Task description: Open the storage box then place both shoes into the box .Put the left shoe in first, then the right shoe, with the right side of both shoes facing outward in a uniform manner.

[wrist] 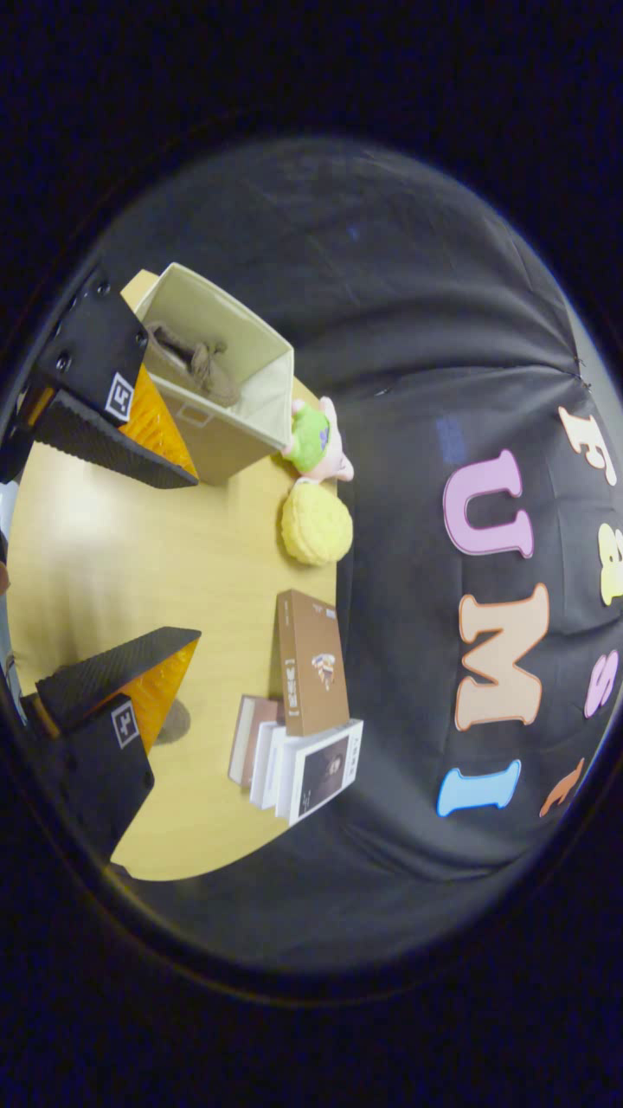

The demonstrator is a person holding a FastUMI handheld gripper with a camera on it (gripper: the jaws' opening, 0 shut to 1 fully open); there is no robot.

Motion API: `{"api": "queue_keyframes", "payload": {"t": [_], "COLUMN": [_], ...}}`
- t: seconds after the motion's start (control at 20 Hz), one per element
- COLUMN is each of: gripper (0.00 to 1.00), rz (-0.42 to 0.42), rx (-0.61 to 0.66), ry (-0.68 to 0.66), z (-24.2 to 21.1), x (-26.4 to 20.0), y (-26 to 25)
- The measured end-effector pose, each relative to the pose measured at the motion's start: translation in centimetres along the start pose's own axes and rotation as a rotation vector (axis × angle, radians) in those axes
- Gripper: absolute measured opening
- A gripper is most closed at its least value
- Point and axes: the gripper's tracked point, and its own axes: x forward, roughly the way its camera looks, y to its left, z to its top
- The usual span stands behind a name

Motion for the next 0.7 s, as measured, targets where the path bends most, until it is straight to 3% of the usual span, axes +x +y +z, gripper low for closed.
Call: {"api": "queue_keyframes", "payload": {"t": [0.35,0.7], "gripper": [1.00,1.00], "rz": [-0.127,-0.177], "rx": [-0.005,0.023], "ry": [0.018,0.145], "z": [-3.1,-9.4], "x": [-0.8,1.2], "y": [-11.0,-18.7]}}
